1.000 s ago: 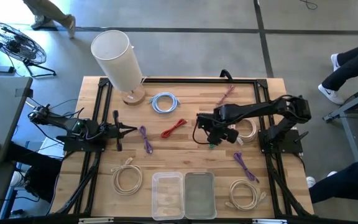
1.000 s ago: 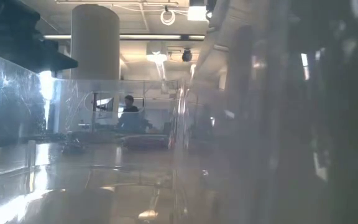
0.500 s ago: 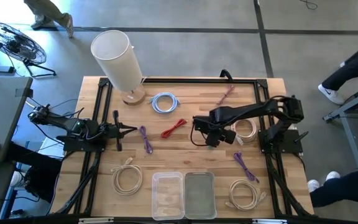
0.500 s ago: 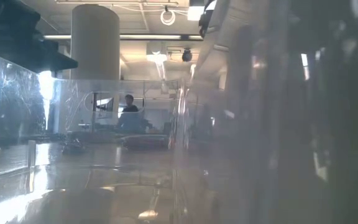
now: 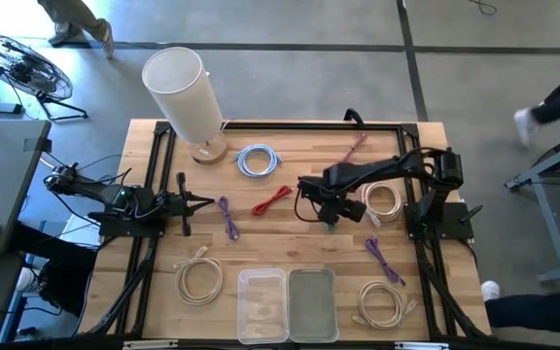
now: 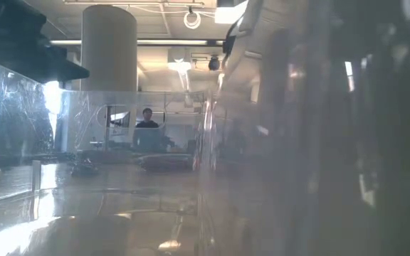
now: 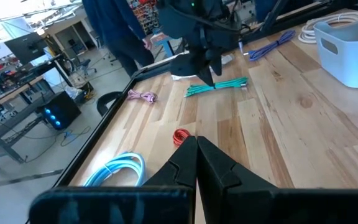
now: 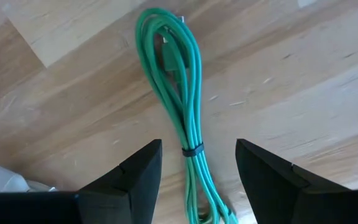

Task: Pick & Place USB Port
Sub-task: Put the green USB cable into the white bin

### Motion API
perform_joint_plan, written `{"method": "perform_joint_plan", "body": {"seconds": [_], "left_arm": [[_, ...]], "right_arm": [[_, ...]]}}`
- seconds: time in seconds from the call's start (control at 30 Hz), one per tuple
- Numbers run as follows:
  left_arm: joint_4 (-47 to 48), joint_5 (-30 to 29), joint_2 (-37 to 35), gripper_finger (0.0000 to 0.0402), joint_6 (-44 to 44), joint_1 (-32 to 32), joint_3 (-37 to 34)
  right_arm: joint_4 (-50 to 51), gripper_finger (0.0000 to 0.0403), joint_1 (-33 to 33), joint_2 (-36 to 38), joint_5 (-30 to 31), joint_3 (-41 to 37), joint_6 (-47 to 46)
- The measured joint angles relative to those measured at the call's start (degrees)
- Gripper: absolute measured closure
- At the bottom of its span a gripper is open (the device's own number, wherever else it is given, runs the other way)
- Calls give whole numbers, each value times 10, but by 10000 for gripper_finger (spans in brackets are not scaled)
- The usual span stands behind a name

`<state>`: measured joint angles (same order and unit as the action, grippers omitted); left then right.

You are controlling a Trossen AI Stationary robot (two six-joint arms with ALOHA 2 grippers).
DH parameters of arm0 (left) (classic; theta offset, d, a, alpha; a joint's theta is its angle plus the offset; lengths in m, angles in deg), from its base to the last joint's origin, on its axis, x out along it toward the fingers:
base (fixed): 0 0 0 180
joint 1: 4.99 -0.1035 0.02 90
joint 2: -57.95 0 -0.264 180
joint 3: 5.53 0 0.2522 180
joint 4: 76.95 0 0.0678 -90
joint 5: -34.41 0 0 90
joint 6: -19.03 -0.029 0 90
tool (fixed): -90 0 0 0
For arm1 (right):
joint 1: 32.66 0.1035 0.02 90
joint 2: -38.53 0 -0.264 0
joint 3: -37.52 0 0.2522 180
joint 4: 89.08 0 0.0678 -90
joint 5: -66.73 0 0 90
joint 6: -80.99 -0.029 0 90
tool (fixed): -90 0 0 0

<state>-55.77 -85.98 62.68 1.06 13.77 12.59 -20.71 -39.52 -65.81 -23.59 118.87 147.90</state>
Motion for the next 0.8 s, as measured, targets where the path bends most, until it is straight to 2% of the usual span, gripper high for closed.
{"method": "perform_joint_plan", "body": {"seconds": [0.27, 0.63, 0.73, 0.8], "left_arm": [[0, 0, 0, 401, 3, 0, 0], [0, 0, 0, 401, 3, 0, 0], [0, 0, 0, 401, 3, 0, 0], [0, -2, 0, 401, 3, 0, 0]], "right_arm": [[-14, 206, -8, 0, -39, -7, -4], [-122, 207, -7, 7, -15, -117, 5], [-129, 222, -7, 7, -13, -118, -18], [-136, 250, -7, 6, -9, -119, -38]]}}
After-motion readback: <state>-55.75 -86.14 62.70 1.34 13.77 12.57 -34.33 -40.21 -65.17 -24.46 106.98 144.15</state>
